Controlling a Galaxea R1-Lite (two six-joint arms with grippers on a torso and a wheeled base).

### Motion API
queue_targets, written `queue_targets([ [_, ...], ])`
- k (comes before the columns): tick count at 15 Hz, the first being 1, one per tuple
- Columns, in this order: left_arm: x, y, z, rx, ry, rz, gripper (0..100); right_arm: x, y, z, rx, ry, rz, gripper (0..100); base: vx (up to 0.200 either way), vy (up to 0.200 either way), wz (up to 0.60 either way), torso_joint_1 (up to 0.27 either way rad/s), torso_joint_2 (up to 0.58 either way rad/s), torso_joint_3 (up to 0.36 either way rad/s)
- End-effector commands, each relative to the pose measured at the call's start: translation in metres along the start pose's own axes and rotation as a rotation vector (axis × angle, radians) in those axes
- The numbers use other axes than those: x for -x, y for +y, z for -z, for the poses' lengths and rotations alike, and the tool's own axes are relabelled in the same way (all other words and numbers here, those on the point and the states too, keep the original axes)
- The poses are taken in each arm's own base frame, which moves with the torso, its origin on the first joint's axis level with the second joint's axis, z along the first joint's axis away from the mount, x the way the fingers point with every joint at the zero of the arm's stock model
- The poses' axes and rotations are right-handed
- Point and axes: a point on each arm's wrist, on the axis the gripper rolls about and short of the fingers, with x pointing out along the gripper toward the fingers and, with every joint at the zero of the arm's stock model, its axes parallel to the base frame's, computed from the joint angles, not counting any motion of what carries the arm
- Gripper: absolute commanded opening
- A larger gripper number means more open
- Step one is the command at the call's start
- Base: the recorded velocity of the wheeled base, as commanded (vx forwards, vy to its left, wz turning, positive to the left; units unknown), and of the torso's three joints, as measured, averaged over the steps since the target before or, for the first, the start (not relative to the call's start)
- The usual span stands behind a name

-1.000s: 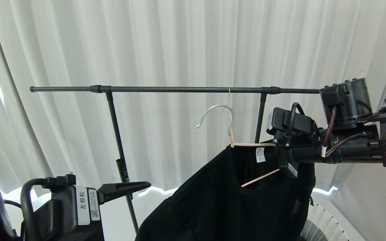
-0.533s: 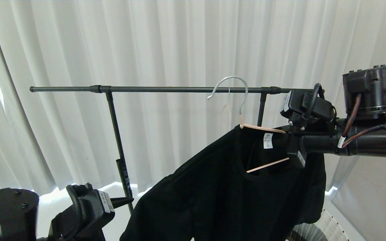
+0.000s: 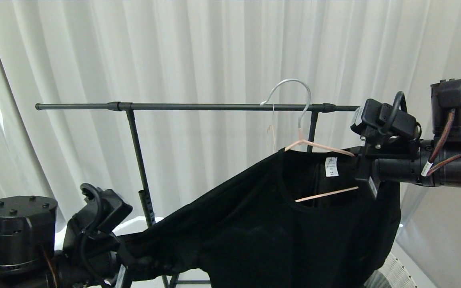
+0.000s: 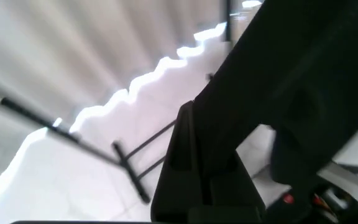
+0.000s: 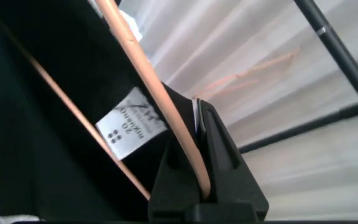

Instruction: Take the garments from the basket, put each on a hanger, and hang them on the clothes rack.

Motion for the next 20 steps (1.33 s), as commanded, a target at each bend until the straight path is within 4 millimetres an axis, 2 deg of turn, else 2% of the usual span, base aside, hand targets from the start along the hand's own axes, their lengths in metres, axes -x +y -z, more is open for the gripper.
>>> queue_targets([
  [1,0.013,0.023,0.013,0.078,0.02,-0.145,0,0.009,-0.008,0.001,-0.056,0.004,0.056,0,0.0,0.0,0.0,0.0,0.0,0.0],
  [3,0.017,0.022,0.014,0.077,0.013,-0.153,0,0.01,-0.011,0.0,-0.092,-0.001,0.089,0,0.0,0.0,0.0,0.0,0.0,0.0],
  [7,0.017,0.013,-0.004,0.017,-0.057,-0.1,0,0.009,-0.01,-0.001,-0.101,0.0,0.126,0,0.0,0.0,0.0,0.0,0.0,0.0],
  [8,0.018,0.015,-0.009,0.012,-0.075,-0.106,100,0.01,-0.01,-0.002,-0.103,0.001,0.136,0,0.0,0.0,0.0,0.0,0.0,0.0],
  [14,0.029,0.015,-0.02,0.011,-0.149,-0.129,100,0.023,-0.006,0.0,-0.143,0.011,0.184,0,0.0,0.0,0.0,0.0,0.0,0.0],
  [18,0.044,0.013,-0.026,0.078,-0.212,-0.189,100,0.036,-0.002,0.011,-0.193,0.12,0.289,0,0.0,0.0,0.0,0.0,0.0,0.0],
  [20,0.05,0.018,-0.042,0.137,-0.271,-0.279,100,0.043,0.001,0.015,-0.223,0.189,0.33,0,0.0,0.0,0.0,0.0,0.0,0.0],
])
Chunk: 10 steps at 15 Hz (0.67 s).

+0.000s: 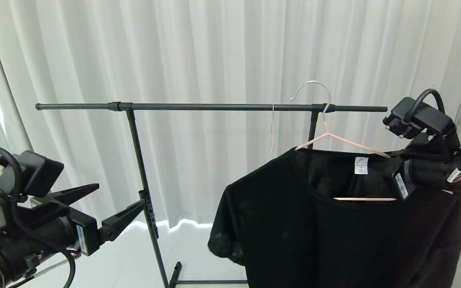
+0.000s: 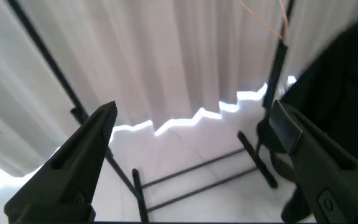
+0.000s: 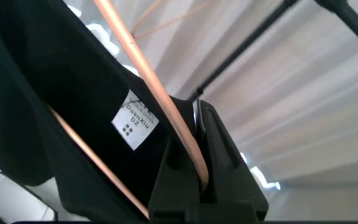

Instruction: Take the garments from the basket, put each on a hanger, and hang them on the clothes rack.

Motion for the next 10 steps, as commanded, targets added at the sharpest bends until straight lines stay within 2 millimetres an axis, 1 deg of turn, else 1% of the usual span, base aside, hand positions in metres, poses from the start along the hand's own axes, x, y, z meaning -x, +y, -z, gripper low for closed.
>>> queue_targets([
  [1,0.003,0.004,-0.024,0.031,-0.089,-0.084,100,0.011,0.0,0.003,-0.02,0.034,0.036,0,0.0,0.0,0.0,0.0,0.0,0.0],
  [2,0.002,0.007,-0.033,0.037,-0.108,-0.148,100,0.014,0.0,0.007,-0.032,0.081,0.065,0,0.0,0.0,0.0,0.0,0.0,0.0],
  [3,-0.001,0.009,-0.037,0.04,-0.109,-0.209,100,0.017,0.002,0.014,-0.046,0.139,0.095,0,0.0,0.0,0.0,0.0,0.0,0.0],
  [5,-0.006,0.012,-0.034,0.042,-0.075,-0.294,100,0.017,0.005,0.027,-0.095,0.258,0.153,0,0.0,0.0,0.0,0.0,0.0,0.0],
  [7,-0.013,0.013,-0.029,0.044,-0.034,-0.353,100,0.017,0.007,0.04,-0.151,0.415,0.243,0,0.0,0.0,0.0,0.0,0.0,0.0],
  [8,-0.015,0.014,-0.029,0.041,-0.028,-0.361,100,0.015,0.007,0.043,-0.163,0.448,0.272,0,0.0,0.0,0.0,0.0,0.0,0.0],
  [9,-0.017,0.014,-0.028,0.036,-0.016,-0.369,100,0.001,0.009,0.049,-0.246,0.505,0.362,0,0.0,0.0,0.0,0.0,0.0,0.0],
  [10,-0.019,0.014,-0.026,0.035,-0.006,-0.371,100,-0.01,0.011,0.048,-0.311,0.511,0.395,0,0.0,0.0,0.0,0.0,0.0,0.0],
])
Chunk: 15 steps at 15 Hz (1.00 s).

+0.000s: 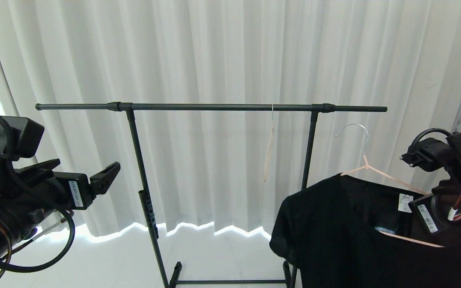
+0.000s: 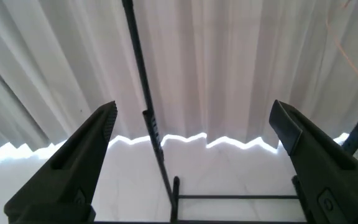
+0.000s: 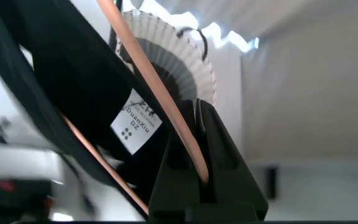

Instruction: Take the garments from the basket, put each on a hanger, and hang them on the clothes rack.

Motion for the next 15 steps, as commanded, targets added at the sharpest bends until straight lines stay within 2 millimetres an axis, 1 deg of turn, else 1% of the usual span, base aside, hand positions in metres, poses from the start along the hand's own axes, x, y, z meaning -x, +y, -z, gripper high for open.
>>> queue_targets([
  [1,-0.007,-0.002,0.004,-0.008,0.031,-0.015,100,-0.025,0.02,-0.01,-0.086,0.056,0.041,0,0.0,0.0,0.0,0.0,0.0,0.0],
  [3,-0.012,-0.002,0.009,-0.052,0.065,-0.075,100,-0.038,0.039,-0.034,-0.244,0.027,0.07,0,0.0,0.0,0.0,0.0,0.0,0.0],
  [4,-0.013,-0.002,0.01,-0.069,0.073,-0.088,100,-0.045,0.043,-0.045,-0.281,0.009,0.101,0,0.0,0.0,0.0,0.0,0.0,0.0],
  [5,-0.013,-0.002,0.01,-0.081,0.075,-0.086,100,-0.05,0.047,-0.056,-0.293,-0.011,0.125,0,0.0,0.0,0.0,0.0,0.0,0.0],
  [7,-0.014,-0.004,0.011,-0.087,0.078,-0.078,100,-0.05,0.052,-0.072,-0.308,-0.045,0.115,0,0.0,0.0,0.0,0.0,0.0,0.0],
  [9,-0.014,-0.004,0.012,-0.09,0.084,-0.08,100,-0.047,0.056,-0.066,-0.26,0.002,0.12,0,0.0,0.0,0.0,0.0,0.0,0.0],
  [11,-0.013,-0.004,0.016,-0.094,0.097,-0.087,100,-0.042,0.068,-0.058,-0.243,0.014,0.099,0,0.0,0.0,0.0,0.0,0.0,0.0],
  [15,-0.013,-0.003,0.016,-0.096,0.099,-0.106,100,-0.03,0.095,-0.053,-0.178,0.002,0.031,0,0.0,0.2,0.0,0.002,0.0,0.0],
])
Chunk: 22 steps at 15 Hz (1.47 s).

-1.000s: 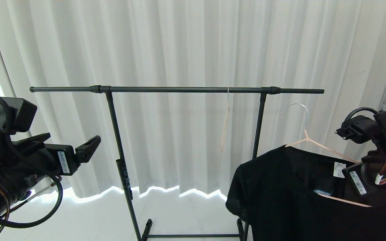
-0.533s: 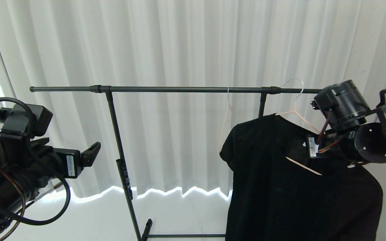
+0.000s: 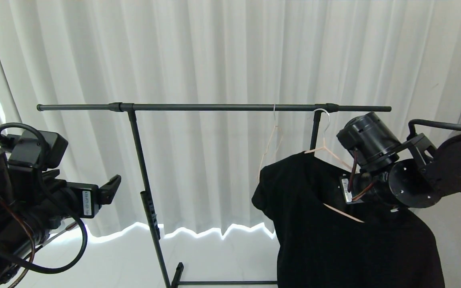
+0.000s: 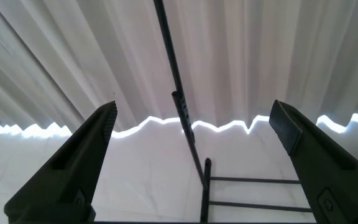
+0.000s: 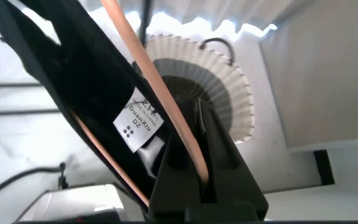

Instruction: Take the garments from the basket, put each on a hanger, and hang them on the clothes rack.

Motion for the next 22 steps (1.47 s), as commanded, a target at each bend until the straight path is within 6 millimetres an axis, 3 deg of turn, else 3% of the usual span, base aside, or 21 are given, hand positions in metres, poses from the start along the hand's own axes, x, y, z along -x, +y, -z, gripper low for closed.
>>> queue_targets([
  [1,0.0,0.0,0.0,0.001,0.001,-0.003,100,0.004,0.013,0.005,0.035,-0.001,-0.03,0,0.0,0.2,0.0,0.007,0.0,0.002],
  [3,0.0,0.0,0.0,0.001,0.001,-0.003,100,0.01,0.021,0.007,0.043,-0.01,-0.057,0,0.0,0.2,0.0,0.007,0.0,0.005],
  [8,-0.001,0.0,0.0,-0.001,0.002,0.002,100,0.02,0.038,-0.002,0.051,-0.037,-0.101,0,0.0,0.0,0.0,0.0,0.0,0.0],
  [10,0.0,0.0,0.0,0.0,0.0,0.002,100,0.026,0.057,-0.007,0.065,-0.051,-0.137,0,0.0,0.0,0.0,0.0,0.0,0.0],
  [15,0.0,0.0,-0.001,0.001,-0.003,0.001,100,0.018,0.079,-0.035,0.031,-0.063,-0.135,0,0.0,0.0,0.0,0.0,0.0,0.0],
  [22,0.002,-0.007,-0.001,-0.009,-0.009,0.041,100,0.008,0.09,-0.06,-0.018,-0.077,-0.125,0,0.2,0.0,0.0,0.0,0.0,0.002],
])
